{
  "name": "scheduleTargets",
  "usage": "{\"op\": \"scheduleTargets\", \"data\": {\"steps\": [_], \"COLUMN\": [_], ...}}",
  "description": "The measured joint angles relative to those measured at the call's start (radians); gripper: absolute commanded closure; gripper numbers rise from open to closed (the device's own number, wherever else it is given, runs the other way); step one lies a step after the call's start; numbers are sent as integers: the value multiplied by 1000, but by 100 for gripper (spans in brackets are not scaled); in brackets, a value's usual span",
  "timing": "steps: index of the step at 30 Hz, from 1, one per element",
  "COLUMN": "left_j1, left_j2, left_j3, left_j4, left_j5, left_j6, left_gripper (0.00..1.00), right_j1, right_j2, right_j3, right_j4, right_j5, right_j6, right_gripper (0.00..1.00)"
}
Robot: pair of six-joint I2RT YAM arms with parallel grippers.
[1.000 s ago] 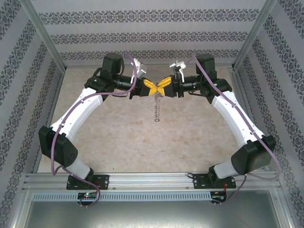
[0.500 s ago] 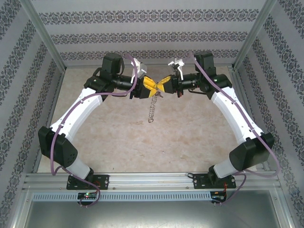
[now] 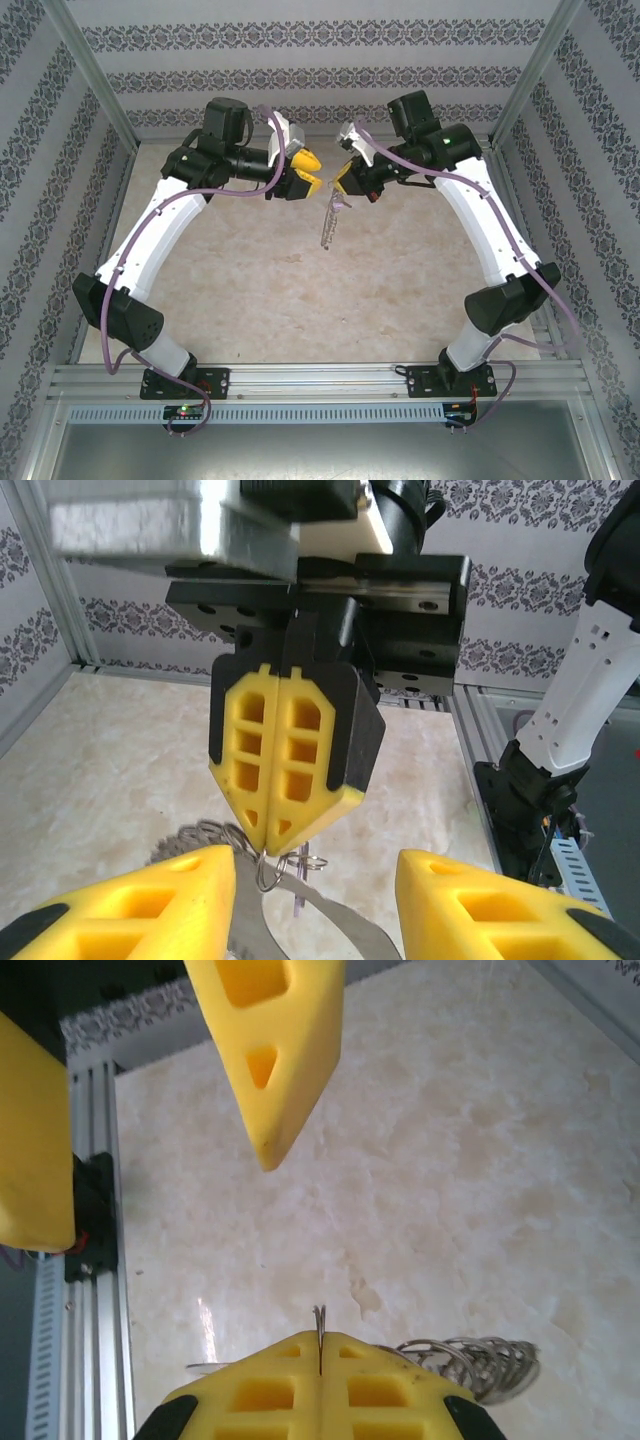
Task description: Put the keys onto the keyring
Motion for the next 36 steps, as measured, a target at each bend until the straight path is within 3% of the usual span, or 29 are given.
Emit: {"op": "scheduleTargets", "data": {"steps": [10, 36], "left_j1": [0, 0], "left_j2": [50, 90], "left_j3": [18, 6], "left_j4": [-122, -135], "left_j5": [-3, 119], "left_j6": [73, 79], "left_gripper": [64, 70], "right_j1": [55, 90], "right_j2": [95, 122], "right_j3": [185, 272], "right_j4": [-199, -253], "right_j5": [131, 130], "right_j6": [-81, -112], "right_gripper": [100, 100]}}
